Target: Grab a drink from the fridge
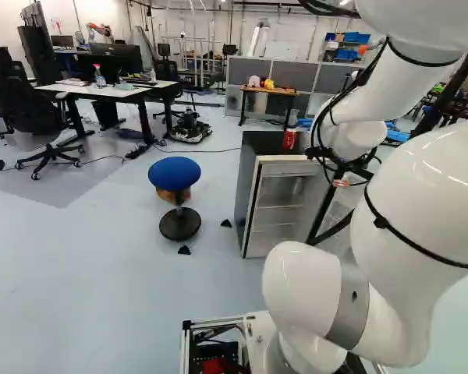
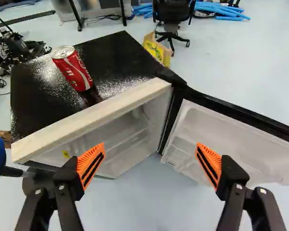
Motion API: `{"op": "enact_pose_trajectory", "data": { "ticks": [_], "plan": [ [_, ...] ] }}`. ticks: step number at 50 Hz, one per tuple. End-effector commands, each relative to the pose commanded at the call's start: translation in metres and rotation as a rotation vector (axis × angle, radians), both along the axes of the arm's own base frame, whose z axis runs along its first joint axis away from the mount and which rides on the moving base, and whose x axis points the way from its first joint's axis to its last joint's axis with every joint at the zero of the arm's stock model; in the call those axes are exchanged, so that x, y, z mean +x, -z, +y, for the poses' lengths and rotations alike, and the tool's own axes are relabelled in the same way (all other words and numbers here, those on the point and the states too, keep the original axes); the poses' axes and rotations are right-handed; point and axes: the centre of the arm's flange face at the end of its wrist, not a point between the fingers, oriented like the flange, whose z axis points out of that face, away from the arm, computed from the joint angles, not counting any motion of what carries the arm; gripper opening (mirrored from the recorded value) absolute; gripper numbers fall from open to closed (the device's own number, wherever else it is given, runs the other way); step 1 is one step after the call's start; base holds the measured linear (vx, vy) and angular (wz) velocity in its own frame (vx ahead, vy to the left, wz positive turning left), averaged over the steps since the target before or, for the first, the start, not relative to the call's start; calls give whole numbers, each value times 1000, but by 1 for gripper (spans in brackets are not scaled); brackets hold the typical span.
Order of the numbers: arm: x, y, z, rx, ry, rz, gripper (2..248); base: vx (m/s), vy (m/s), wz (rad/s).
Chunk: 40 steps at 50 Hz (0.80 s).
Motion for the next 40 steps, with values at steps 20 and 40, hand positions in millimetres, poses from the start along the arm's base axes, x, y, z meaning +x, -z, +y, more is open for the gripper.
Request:
{"op": "enact_pose_trajectory", "data": {
  "ticks": [20,40],
  "plan": [
    [-8,-15,-26,39,62,57,247,0,0,0],
    [-12,-34,-53,54,119,74,247,0,0,0]
  ]
}}
